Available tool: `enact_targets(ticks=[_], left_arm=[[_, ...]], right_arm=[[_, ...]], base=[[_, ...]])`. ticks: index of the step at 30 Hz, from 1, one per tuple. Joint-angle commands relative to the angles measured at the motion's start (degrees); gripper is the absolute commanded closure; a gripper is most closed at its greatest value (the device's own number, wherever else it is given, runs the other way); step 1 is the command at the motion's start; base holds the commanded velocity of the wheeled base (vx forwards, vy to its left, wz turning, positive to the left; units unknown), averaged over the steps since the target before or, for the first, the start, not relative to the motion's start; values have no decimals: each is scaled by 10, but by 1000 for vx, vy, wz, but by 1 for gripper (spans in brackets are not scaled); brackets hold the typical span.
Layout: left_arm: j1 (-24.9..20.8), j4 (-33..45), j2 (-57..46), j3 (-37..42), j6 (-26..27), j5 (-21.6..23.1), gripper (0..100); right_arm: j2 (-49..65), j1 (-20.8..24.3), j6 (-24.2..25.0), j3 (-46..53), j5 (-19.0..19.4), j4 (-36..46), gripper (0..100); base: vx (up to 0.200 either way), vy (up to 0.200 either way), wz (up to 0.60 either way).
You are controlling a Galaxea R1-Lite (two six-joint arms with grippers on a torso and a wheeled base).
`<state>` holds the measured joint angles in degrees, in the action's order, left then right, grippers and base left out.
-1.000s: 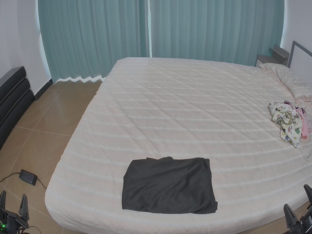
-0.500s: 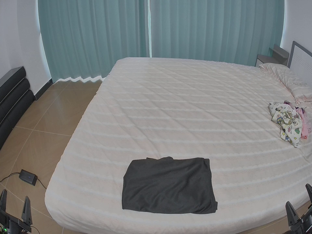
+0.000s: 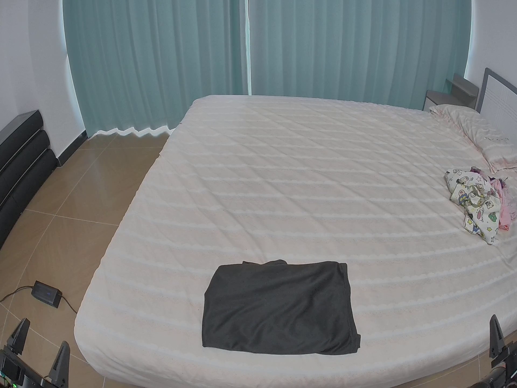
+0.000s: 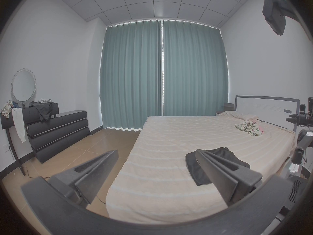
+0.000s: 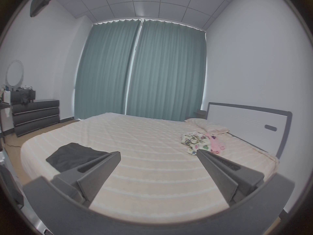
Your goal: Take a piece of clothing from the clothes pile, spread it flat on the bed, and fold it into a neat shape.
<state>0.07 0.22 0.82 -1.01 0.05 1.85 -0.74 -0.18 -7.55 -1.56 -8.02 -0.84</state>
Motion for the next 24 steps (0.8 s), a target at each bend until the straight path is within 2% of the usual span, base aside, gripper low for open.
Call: enact_targets(ticks=[1,4,6,8,10,12,16,20,24], left_arm=[[0,0,-4,9,0,3,0],[0,0,-4,9,-2,3,0],[0,0,-4,9,-3,3,0],[0,0,-4,9,-4,3,0],[0,0,-4,9,-5,3,0],[0,0,-4,9,-5,3,0],[0,0,-4,9,-4,3,0],[0,0,-4,8,-5,3,0],[0,0,-4,8,-6,3,0]], right_arm=[[6,0,-11,7,-28,-9,0],[6,0,-3,9,-18,-15,0],[6,0,10,9,14,-14,0],[6,0,38,8,64,-11,0],[6,0,68,3,81,2,0],[6,2,77,-6,90,30,0],[3,4,44,-13,105,46,0],[-12,0,60,-13,104,47,0],[7,1,53,15,62,-15,0]], base=[[0,0,0],[0,0,0],[0,0,0],[0,0,0],[0,0,0],[0,0,0],[0,0,0],[0,0,0],[0,0,0]])
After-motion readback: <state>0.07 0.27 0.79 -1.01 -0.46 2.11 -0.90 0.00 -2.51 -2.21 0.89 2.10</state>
